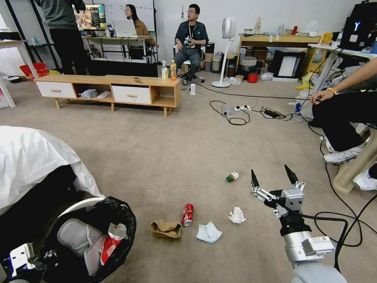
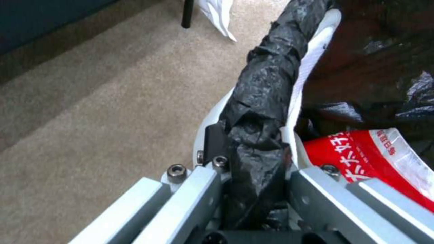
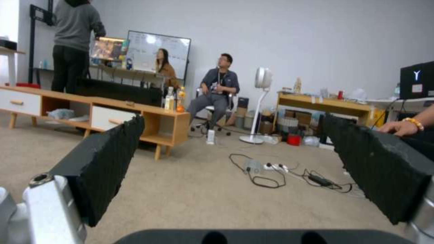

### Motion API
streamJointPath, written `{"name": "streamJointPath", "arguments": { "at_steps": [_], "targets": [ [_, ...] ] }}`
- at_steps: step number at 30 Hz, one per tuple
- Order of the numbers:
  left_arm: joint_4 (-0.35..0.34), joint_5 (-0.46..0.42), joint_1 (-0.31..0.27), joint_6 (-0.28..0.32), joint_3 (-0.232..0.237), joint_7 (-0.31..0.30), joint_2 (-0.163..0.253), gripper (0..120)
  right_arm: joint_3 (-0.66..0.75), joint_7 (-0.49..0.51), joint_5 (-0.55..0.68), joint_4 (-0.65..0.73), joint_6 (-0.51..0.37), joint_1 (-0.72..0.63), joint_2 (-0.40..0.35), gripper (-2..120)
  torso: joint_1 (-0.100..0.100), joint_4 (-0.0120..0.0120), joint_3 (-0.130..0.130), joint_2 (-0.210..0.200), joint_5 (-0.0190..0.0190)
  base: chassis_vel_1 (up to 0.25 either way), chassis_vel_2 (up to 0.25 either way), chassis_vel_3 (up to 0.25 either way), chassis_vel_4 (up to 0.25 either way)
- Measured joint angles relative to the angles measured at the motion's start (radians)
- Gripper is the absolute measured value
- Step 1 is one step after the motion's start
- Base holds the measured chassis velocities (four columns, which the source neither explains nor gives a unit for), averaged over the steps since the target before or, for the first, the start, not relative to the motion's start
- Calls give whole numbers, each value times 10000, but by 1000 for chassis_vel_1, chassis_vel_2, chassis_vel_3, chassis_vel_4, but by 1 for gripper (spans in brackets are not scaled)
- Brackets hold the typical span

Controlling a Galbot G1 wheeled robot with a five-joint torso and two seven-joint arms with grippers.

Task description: Pick up the trash bin and place the garbage on the floor into it.

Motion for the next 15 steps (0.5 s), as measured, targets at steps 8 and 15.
{"name": "streamJointPath", "arguments": {
  "at_steps": [8, 15],
  "targets": [
    [63, 8, -65, 0, 0, -1, -21, 1, -24, -1, 5, -124, 16, 116, 15, 100, 0, 0, 1, -1, 1, -102, 123, 119, -108],
    [105, 8, -100, 0, -4, -3, -14, 1, -76, 2, 27, -184, 23, 182, 36, 100, 0, -1, 1, -1, 0, -73, 57, 61, -68]
  ]
}}
